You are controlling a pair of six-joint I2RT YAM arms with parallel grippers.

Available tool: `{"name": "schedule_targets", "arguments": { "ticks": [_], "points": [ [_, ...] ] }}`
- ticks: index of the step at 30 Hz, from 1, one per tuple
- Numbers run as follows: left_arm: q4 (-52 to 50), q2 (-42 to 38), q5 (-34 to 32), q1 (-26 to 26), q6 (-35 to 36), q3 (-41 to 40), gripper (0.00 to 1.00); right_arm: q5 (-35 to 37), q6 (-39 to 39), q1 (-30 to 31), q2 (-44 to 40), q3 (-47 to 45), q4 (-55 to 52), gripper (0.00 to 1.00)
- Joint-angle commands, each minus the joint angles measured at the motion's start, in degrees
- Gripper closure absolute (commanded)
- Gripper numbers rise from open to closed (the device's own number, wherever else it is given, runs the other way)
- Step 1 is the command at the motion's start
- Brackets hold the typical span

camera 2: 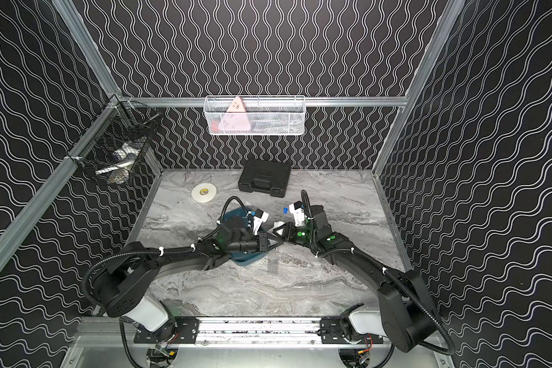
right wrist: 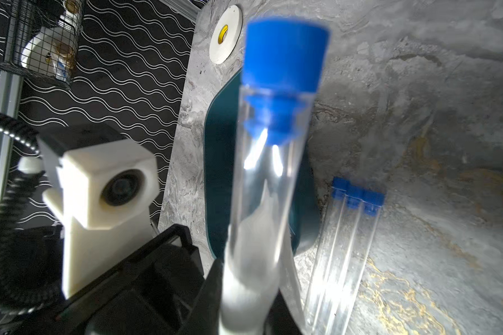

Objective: Wipe the exteriors of test tubes
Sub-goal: Wipe the dirt from the test tube.

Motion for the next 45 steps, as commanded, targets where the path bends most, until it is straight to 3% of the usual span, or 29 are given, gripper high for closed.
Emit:
{"name": "schedule_targets", "arguments": {
  "ticks": [1,8,11,19,23,29,33,45],
  "points": [
    [6.5,0.0,1.0,0.1,-1.0,0.4,0.94,-0.3,-1.6,-1.0,1.0,1.7,1.5,0.80],
    [6.3,-0.9,1.1,0.1,-1.0,0.4,0.94,-7.4,-4.0,-8.7,8.6,11.2,2.7,0.81],
    [6.6,-1.1,0.9,0.3,-1.7,0.3,0.94,-8.2,-4.5,-7.8,8.9,12.1,0.9,0.81],
    [8.8,-0.7,0.7,0.9,-3.1,-0.7,0.93,-3.0,0.1,0.9,3.5,1.9,5.6,0.81],
    [9.0,-0.5,0.9,1.0,-3.3,-0.8,0.93,-1.9,-0.5,0.2,3.6,2.0,6.3,0.81],
    [7.9,-1.6,0.6,1.0,-2.6,-1.0,0.93,-6.4,-3.3,-6.4,8.8,10.6,5.2,0.81],
    [8.3,-1.7,0.6,1.0,-2.8,-0.9,0.93,-8.3,-4.4,-6.9,10.8,13.5,3.4,0.81],
    [9.1,-0.8,0.7,1.5,-3.2,-1.2,0.93,-1.1,2.5,2.4,1.0,-1.9,7.7,0.81]
  ]
}}
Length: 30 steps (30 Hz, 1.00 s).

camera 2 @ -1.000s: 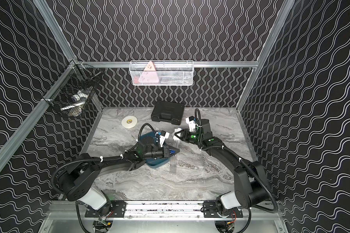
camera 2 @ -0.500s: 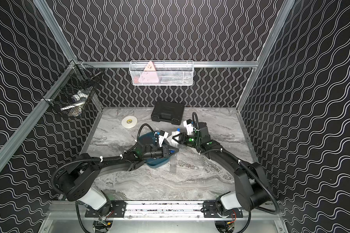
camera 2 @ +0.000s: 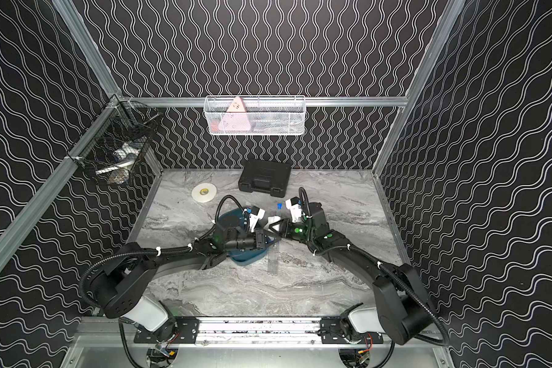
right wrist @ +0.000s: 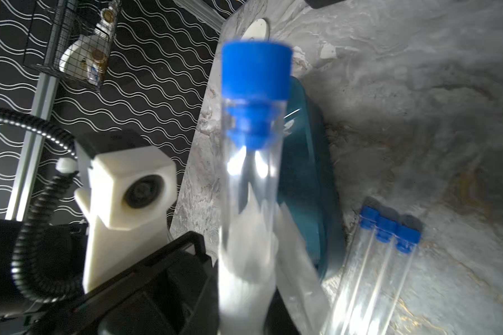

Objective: Wipe the exteriors of test tubes
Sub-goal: Wipe the dirt from the test tube.

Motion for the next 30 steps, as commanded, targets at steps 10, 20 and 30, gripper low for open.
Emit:
{"name": "schedule_targets", "arguments": {
  "ticks": [10,20,30],
  "points": [
    [4.6,-1.2,-1.3,0.2,-0.7,-1.4,0.79,1.9,-3.1,1.1,0.0,3.5,-4.7,0.83],
    [-12.5,-12.6,-0.2,6.1,6.5,-2.7,0.54,1.2,-7.3,0.2,-0.1,6.2,-10.5,0.82],
    [-14.8,-6.2,4.6,11.0,11.4,8.1,0.51,-0.2,-7.7,2.3,-5.3,2.4,-14.0,0.82]
  ]
}}
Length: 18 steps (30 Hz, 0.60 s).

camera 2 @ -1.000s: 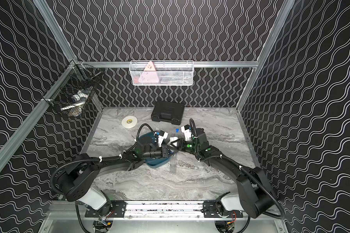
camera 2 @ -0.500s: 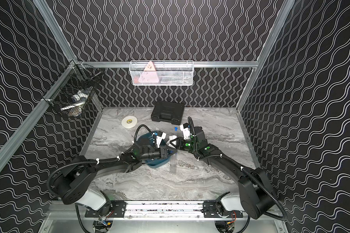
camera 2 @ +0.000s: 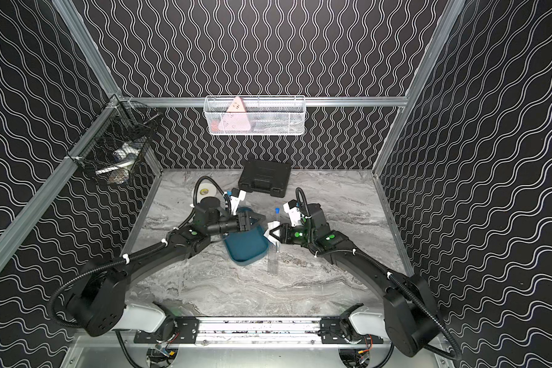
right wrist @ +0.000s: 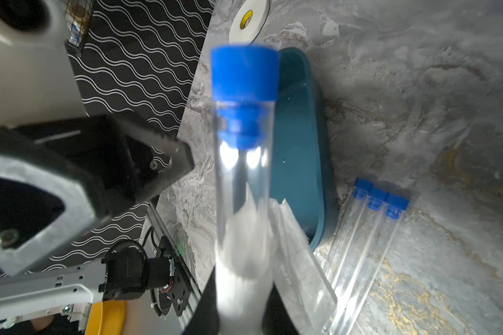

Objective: Wipe the exteriors of test tubes
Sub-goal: Wipe the dirt from the test tube.

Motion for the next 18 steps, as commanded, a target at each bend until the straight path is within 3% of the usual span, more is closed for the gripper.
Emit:
{"name": "schedule_targets", "arguments": {
  "ticks": [1,12,18],
  "points": [
    [3.1,2.8,2.3,0.2,0.4,1.5,0.51,-0.5,-0.7,1.0,-1.3,-0.7,-1.7,0.82],
    [17.9,7.9,4.1,-0.3,-8.2,0.3,0.51,1.1,0.2,4.3,-1.7,-1.3,-1.4,0.82],
    [18.9,9.1,4.4,-1.5,-8.9,0.0,0.60,1.5,0.1,5.1,-1.1,-0.9,-1.3,0.82]
  ]
}}
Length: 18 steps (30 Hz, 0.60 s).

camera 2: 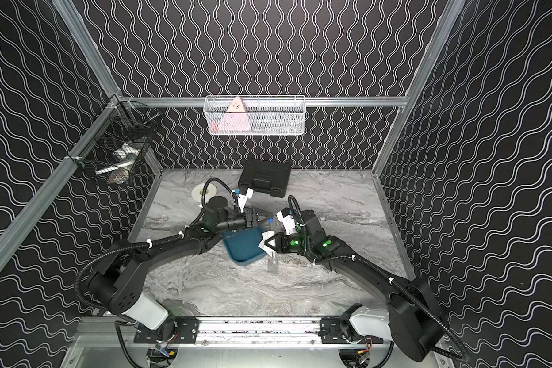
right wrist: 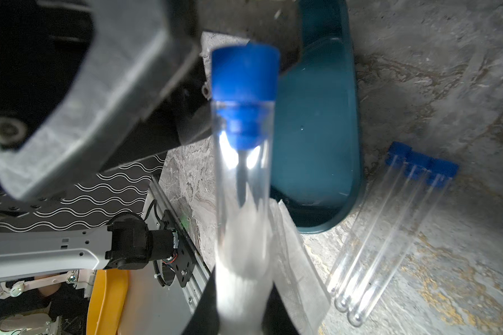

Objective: Wipe the exteriors of test tubes
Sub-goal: Wipe the dirt from the test tube.

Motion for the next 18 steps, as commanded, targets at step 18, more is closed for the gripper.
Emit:
{"name": "schedule_targets", "arguments": {
  "ticks": [18],
  "points": [
    [0.6,-0.7,-2.2,-1.1,-1.2,-2.3,0.86,3.5,-2.4,0.2,2.6,5.2,-0.3,0.81]
  ]
}}
